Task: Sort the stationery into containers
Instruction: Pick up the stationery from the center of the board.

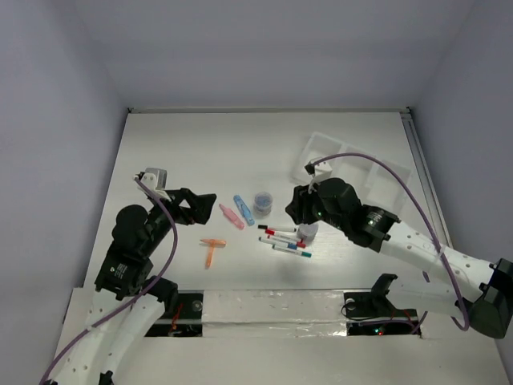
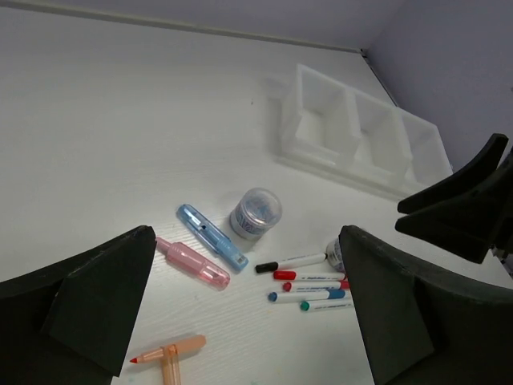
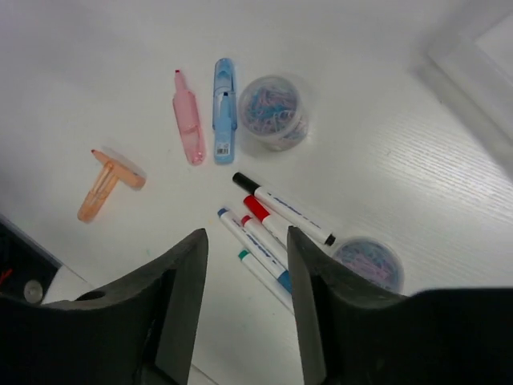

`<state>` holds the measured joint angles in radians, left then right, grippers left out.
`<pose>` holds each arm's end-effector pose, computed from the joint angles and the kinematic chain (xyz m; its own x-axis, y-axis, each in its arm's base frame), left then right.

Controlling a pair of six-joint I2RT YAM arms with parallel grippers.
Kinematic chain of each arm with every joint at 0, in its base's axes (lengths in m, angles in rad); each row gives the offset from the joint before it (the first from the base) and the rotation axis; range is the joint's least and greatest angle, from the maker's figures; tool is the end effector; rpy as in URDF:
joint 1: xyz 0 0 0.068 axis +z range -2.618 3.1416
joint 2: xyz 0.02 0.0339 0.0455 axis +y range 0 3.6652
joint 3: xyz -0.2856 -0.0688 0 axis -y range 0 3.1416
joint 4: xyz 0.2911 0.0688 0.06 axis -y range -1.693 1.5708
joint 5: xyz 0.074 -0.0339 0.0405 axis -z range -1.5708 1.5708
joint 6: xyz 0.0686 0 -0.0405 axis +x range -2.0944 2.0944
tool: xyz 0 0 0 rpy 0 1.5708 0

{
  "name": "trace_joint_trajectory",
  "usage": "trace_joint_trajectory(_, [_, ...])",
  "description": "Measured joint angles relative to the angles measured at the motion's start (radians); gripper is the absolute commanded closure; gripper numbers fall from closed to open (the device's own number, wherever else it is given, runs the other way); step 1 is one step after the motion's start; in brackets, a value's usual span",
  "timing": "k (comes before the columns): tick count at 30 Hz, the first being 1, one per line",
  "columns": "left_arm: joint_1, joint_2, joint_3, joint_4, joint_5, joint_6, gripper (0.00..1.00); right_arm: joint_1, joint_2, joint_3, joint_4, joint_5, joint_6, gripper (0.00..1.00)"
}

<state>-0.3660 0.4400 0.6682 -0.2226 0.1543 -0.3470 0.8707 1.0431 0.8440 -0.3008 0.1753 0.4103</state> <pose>0.1581 -0.0719 0.3602 -0.1642 -0.2970 -0.9407 0.4693 0.8153 -0.3393 0.2009 0.2199 0.2936 -0.5443 -0.0364 -0.8381 -0.4769 0.8353 0.2734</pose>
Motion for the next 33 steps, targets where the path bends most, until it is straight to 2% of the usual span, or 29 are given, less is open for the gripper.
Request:
trace_joint_trajectory(1, [0.000,-0.002,0.000,0.001,0.001,0.000,0.01,0.000,0.006,0.005,-0.008,0.008,-0.007,0.77])
trace_joint_trajectory(2, [0.000,-0.006,0.000,0.000,0.002,0.000,0.01,0.000,0.014,0.010,-0.010,0.012,-0.013,0.87])
trace_joint_trajectory(4, [0.000,-0.020,0.000,0.002,0.004,0.000,0.01,0.000,0.044,0.019,-0.006,0.016,-0.011,0.87])
trace_joint_trajectory(5, [0.000,-0.029,0.000,0.002,0.007,0.000,0.01,0.000,0.062,0.021,-0.002,0.017,-0.011,0.82])
trace_joint_trajectory(6, [0.000,-0.039,0.000,0.003,0.011,0.000,0.01,0.000,0.082,0.023,0.000,0.016,-0.009,0.53])
trace_joint_trajectory(9, [0.000,-0.068,-0.001,0.015,0.025,-0.002,0.01,0.000,0.152,0.026,0.014,0.016,-0.008,0.05])
trace_joint_trajectory(10, [0.000,-0.075,-0.001,0.020,0.026,-0.002,0.01,0.000,0.182,0.030,0.016,0.016,-0.007,0.00])
trace_joint_trajectory(18, [0.000,-0.069,-0.001,0.023,0.007,-0.014,0.01,0.000,0.419,0.128,0.026,0.010,-0.021,0.00])
trace_joint_trajectory(22, [0.005,-0.068,-0.001,0.023,0.002,-0.018,0.06,0.000,0.492,0.153,0.040,0.003,-0.026,0.00])
trace_joint_trajectory(28, [0.009,-0.059,-0.002,0.023,0.003,-0.020,0.22,0.000,0.676,0.257,0.063,0.018,-0.050,0.01])
trace_joint_trajectory(33, [0.015,-0.055,-0.006,0.023,0.002,-0.021,0.23,0.000,0.792,0.365,0.072,0.043,-0.073,0.02])
